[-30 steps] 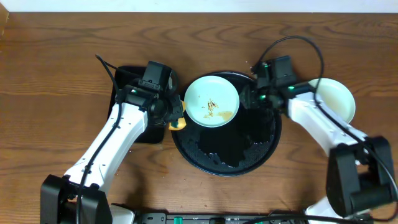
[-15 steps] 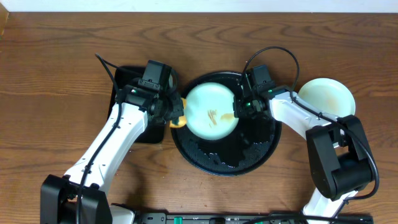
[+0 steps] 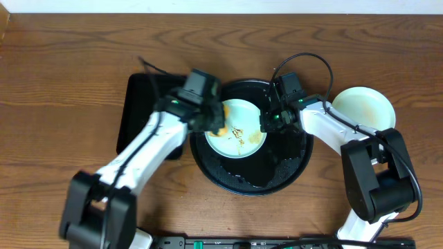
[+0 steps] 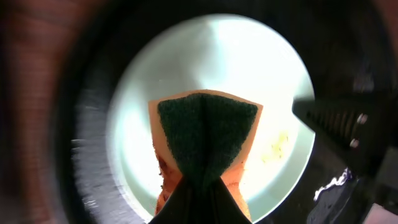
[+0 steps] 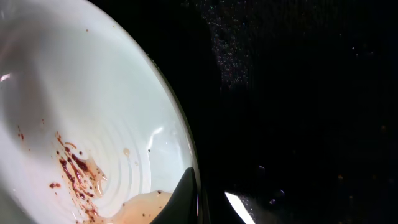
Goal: Clean dirty plates on tray and stack at the side
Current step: 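Scrub the remaining light-blue plate with the sponge in the left gripper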
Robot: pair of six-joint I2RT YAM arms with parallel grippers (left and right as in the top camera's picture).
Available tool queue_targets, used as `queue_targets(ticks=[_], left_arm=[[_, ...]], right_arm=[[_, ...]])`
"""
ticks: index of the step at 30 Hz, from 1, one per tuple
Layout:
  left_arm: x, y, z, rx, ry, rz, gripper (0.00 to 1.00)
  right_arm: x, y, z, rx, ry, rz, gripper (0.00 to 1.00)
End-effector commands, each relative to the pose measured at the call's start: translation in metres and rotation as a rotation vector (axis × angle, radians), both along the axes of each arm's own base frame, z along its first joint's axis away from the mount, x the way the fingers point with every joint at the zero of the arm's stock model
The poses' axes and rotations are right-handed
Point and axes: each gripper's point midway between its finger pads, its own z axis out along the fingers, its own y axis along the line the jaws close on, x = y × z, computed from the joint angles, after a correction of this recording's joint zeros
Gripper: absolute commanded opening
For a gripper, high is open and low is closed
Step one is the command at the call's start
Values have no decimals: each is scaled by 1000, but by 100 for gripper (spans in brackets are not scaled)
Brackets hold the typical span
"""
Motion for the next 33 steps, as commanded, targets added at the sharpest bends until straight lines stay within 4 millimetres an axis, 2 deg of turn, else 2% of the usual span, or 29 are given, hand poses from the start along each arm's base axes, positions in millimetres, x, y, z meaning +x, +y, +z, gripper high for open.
queue_targets(ticks=[1,5,8,12,16,20,23,29,31,33], left_arm=[[-9,-32,-13,-26,23,-97,8],[-19,-65,-33,-26,21,-180,8],[-23,-78,-40,-28,18,-211,8],[-27,-86,-50,-25,23,-229,8],[-25,-84,-65,0,39,-223,8],[-17,-66,-80,102,21,-179,8],[-4,-42,-83,190,-4,-119,8],[16,12,-86,244,38,17,8],[17,27,-88,246,72,78,8],[11,32,-89,208,128,116,8]], right_arm=[[-6,-6,-9,-37,26,-13,1],[-6,-6,-9,-36,26,-13,1],[-6,-6,-9,-37,26,-13,1],[-6,-6,-9,-36,26,-13,1],[-7,-6,-9,-37,28,-13,1],[-7,-6,-9,-39,33,-13,1],[-9,-7,-10,-42,40,-13,1],[-10,-9,-11,-52,44,-15,1],[-10,-9,-11,-53,44,-15,1],[-10,-10,-11,-60,41,-17,1]])
